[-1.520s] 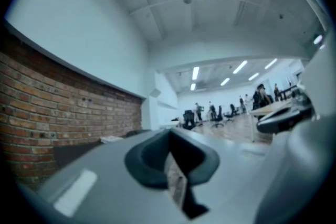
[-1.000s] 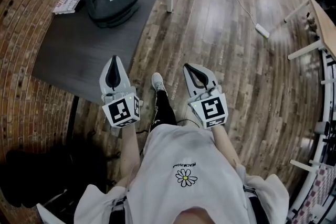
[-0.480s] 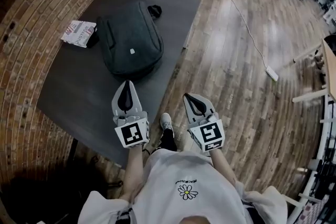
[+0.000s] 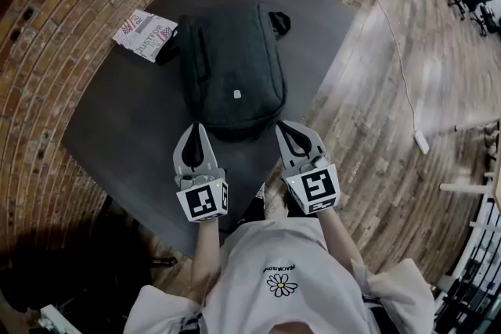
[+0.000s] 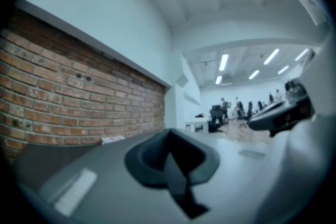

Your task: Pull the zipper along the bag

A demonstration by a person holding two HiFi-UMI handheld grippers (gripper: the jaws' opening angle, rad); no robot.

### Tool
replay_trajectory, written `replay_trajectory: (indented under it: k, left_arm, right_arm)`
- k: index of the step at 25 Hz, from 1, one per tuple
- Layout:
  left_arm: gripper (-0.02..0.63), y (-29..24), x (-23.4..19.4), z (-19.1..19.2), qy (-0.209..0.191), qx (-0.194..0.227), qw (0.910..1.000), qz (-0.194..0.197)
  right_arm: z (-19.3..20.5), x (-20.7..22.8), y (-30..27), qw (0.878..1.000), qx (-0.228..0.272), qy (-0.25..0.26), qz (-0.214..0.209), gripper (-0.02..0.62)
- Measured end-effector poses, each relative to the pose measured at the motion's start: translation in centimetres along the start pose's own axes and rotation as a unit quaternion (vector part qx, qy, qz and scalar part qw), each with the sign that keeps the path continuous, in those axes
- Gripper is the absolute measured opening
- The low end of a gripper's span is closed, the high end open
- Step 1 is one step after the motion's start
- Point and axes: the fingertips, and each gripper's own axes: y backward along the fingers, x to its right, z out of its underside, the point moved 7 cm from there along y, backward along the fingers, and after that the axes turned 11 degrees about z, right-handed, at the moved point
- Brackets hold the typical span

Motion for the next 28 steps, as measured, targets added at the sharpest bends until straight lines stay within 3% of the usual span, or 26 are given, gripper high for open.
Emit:
replay_trajectory:
  k: [7,15,20,21,22,23,24,25,28]
  left_arm:
    - [-0.002,-0.2,-0.8,-1.1,-0.021,-0.006,0.9954,-0.094]
    - [0.0,0.7,0.5,-0.1,-0.005,-0.027,0.9845,-0.173]
    - [0.0,-0.6,1.1,1.4,0.003,-0.049,0.9812,-0.187]
    - [0.0,-1.0,1.0,1.7,0.009,-0.052,0.9808,-0.187]
    - [0.0,-1.4,0.8,2.1,0.018,-0.056,0.981,-0.185]
    - [0.018,-1.8,0.6,2.5,0.028,-0.06,0.9816,-0.179]
    - [0.133,-2.3,0.3,2.9,0.041,-0.066,0.9818,-0.173]
    - [0.165,-2.7,0.0,3.4,0.053,-0.074,0.9814,-0.169]
    - [0.184,-3.8,-1.6,5.7,0.07,-0.117,0.9773,-0.162]
  right_arm:
    - [-0.3,0.3,-4.3,0.995,0.022,-0.005,-0.093,0.0]
    - [0.5,1.3,-7.5,0.984,-0.011,0.039,-0.171,0.0]
    - [2.2,2.4,-9.3,0.978,-0.044,0.044,-0.198,0.002]
    - [2.4,2.6,-9.6,0.977,-0.052,0.044,-0.203,0.022]
    - [2.7,2.7,-10.0,0.976,-0.061,0.045,-0.207,0.087]
    - [2.9,2.9,-10.4,0.975,-0.07,0.046,-0.208,0.114]
    - [3.2,3.2,-10.7,0.974,-0.079,0.047,-0.207,0.13]
    - [3.5,3.5,-11.0,0.974,-0.087,0.048,-0.204,0.143]
    - [4.7,4.2,-11.6,0.973,-0.115,0.052,-0.195,0.177]
